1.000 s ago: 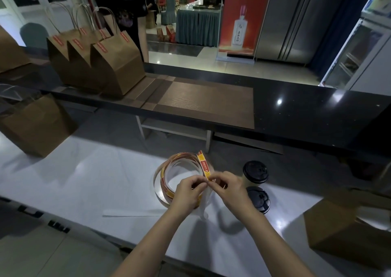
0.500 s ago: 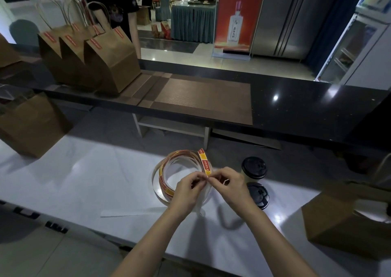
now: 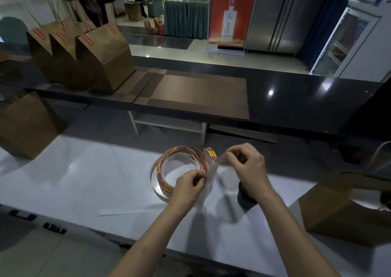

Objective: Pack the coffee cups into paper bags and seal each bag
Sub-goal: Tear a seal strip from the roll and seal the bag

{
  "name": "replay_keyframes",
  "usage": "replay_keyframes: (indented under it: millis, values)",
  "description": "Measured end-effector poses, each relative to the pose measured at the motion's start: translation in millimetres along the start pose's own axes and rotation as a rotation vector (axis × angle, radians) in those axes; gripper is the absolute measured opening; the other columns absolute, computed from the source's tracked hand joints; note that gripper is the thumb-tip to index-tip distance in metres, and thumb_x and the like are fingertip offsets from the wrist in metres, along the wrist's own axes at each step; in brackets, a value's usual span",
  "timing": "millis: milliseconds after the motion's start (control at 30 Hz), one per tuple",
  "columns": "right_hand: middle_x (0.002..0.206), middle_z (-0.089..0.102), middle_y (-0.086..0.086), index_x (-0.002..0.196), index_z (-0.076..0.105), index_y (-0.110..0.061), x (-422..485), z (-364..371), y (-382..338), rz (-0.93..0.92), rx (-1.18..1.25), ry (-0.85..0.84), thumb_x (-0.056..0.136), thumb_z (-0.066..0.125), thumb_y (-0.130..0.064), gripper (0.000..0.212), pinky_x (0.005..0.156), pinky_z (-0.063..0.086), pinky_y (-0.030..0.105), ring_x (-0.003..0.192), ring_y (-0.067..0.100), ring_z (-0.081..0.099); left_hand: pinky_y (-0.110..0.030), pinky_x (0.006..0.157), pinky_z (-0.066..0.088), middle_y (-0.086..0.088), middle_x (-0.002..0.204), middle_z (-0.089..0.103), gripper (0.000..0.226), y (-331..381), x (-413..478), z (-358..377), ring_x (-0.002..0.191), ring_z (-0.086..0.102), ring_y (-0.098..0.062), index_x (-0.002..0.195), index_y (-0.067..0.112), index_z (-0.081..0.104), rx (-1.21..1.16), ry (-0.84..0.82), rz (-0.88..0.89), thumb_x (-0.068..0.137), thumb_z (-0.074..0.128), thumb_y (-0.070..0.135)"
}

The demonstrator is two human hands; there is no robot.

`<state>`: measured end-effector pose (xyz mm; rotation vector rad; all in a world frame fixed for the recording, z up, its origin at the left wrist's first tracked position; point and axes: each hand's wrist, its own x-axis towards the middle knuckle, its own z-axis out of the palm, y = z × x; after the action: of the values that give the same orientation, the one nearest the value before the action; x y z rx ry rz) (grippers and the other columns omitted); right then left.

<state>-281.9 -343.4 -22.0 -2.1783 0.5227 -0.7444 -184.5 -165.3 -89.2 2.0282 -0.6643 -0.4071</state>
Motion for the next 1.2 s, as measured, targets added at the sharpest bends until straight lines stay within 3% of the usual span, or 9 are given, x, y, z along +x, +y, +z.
replay_keyframes:
  millis: [100, 367, 667, 900, 1000, 1100, 1200]
  values:
    - [0.091, 0.065, -0.01, 0.092, 0.076, -0.021, 7, -14, -6, -0.049, -0.039, 0.043, 0.093, 0.076, -0.014, 0.007, 0.073, 0.044, 0.009, 0.084, 0.006, 0.062, -0.025, 0.077, 0.056, 0.012, 0.091, 0.072, 0.012, 1, 0, 1, 0.087, 0.066, -0.007, 0.096, 0.026, 0.074, 0.04, -0.025, 0.006, 0.098, 0.067, 0.016]
    - [0.088, 0.065, -0.01, 0.092, 0.078, -0.016, 11, -45, -11, -0.126, -0.095, 0.043, 0.09, 0.079, -0.008, 0.008, 0.073, 0.044, 0.007, 0.085, 0.004, 0.062, -0.007, 0.069, 0.046, 0.013, 0.096, 0.066, 0.011, 9, 4, 9, 0.084, 0.062, -0.004, 0.108, 0.02, 0.074, 0.19, -0.111, 0.054, 0.098, 0.071, 0.018]
    - [0.089, 0.063, -0.013, 0.093, 0.077, -0.019, 8, -64, 12, -0.101, -0.158, 0.066, 0.091, 0.077, -0.011, 0.009, 0.075, 0.046, 0.019, 0.086, 0.007, 0.06, -0.006, 0.069, 0.042, 0.008, 0.095, 0.069, 0.01, -1, 6, 24, 0.084, 0.061, -0.007, 0.104, 0.019, 0.076, 0.288, -0.171, 0.108, 0.095, 0.072, 0.016]
    - [0.083, 0.067, -0.005, 0.091, 0.077, -0.02, 3, -69, 17, -0.025, -0.077, 0.113, 0.092, 0.077, -0.01, 0.01, 0.07, 0.051, 0.032, 0.075, 0.015, 0.061, -0.026, 0.086, 0.056, 0.005, 0.101, 0.075, 0.014, -12, 8, 34, 0.092, 0.068, -0.011, 0.108, 0.018, 0.077, 0.301, -0.191, 0.07, 0.097, 0.071, 0.017]
    - [0.087, 0.07, -0.01, 0.091, 0.077, -0.019, -1, -69, 19, -0.007, -0.063, 0.095, 0.092, 0.076, -0.01, 0.009, 0.07, 0.051, 0.025, 0.077, 0.012, 0.063, -0.024, 0.083, 0.053, 0.004, 0.1, 0.076, 0.011, -15, 9, 39, 0.091, 0.067, -0.011, 0.106, 0.017, 0.076, 0.326, -0.205, 0.047, 0.097, 0.072, 0.02]
    - [0.09, 0.071, -0.011, 0.092, 0.077, -0.019, -4, -69, 23, 0.002, -0.078, 0.078, 0.092, 0.077, -0.009, 0.01, 0.071, 0.047, 0.015, 0.079, 0.008, 0.063, -0.03, 0.087, 0.057, 0.003, 0.1, 0.075, 0.012, -19, 8, 43, 0.092, 0.069, -0.014, 0.106, 0.017, 0.075, 0.35, -0.217, 0.016, 0.097, 0.073, 0.024]
    - [0.091, 0.072, -0.01, 0.093, 0.078, -0.019, -6, -68, 26, 0.025, -0.078, 0.063, 0.09, 0.077, -0.007, 0.012, 0.071, 0.045, 0.011, 0.08, 0.006, 0.064, -0.034, 0.082, 0.06, 0.007, 0.087, 0.074, 0.011, -19, 10, 39, 0.08, 0.068, -0.01, 0.095, 0.02, 0.076, 0.324, -0.178, -0.07, 0.095, 0.075, 0.031]
